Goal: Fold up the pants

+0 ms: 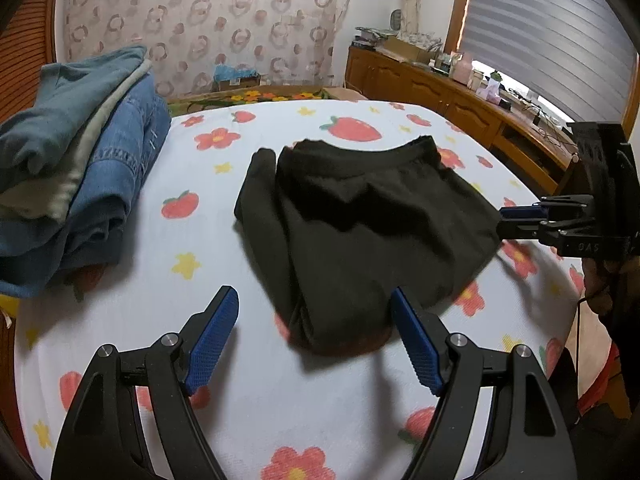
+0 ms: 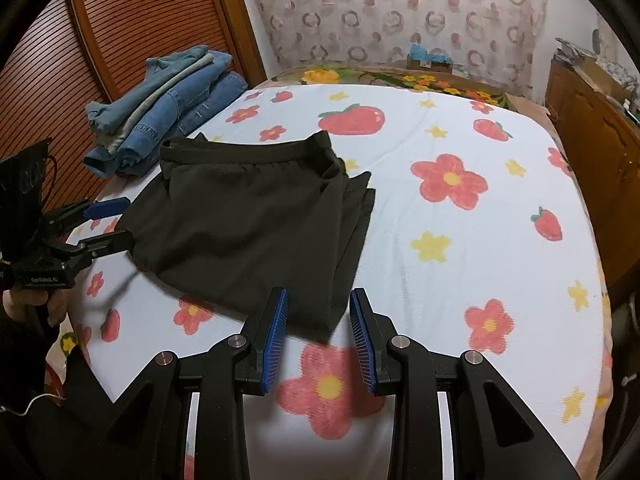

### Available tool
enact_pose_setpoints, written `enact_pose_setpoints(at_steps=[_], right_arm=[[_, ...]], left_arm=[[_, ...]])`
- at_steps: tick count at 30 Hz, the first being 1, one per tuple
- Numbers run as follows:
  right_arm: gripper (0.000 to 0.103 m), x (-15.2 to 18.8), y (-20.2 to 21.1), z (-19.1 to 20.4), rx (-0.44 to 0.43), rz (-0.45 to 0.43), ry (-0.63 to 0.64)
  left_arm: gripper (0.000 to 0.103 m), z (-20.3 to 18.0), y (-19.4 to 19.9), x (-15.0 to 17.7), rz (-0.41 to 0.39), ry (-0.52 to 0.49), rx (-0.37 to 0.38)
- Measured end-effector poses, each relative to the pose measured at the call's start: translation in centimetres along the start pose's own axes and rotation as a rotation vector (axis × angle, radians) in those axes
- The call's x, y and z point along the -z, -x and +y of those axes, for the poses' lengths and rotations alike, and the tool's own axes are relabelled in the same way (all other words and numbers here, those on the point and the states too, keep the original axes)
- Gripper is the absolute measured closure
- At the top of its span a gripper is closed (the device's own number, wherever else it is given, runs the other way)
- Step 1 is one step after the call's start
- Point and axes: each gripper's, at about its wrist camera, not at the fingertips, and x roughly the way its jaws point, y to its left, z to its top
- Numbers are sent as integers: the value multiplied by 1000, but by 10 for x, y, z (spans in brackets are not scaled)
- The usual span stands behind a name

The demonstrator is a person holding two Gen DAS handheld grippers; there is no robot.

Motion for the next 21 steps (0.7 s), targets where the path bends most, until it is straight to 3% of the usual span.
enact_pose_setpoints(at_steps=[5,6,8,9,13,21], right_arm=[[71,2,-5,2,-2,14,17],[76,3,-5,2,-2,17,23],[96,2,-4,2,-9,22,34],[98,3,-3,2,-10,20,41],[100,5,7,1,40,-2,77],[100,6,7,-5,4,7,43]], left_arm=[[24,3,-4,1,15,4,-39],[24,4,-4,1,18,6,-40],[24,6,-7,2,27,9,-49],[24,7,-8,3,31,7,-56],[24,11,-12,7,44,14,-60],[24,11,-12,5,46,15,-61]])
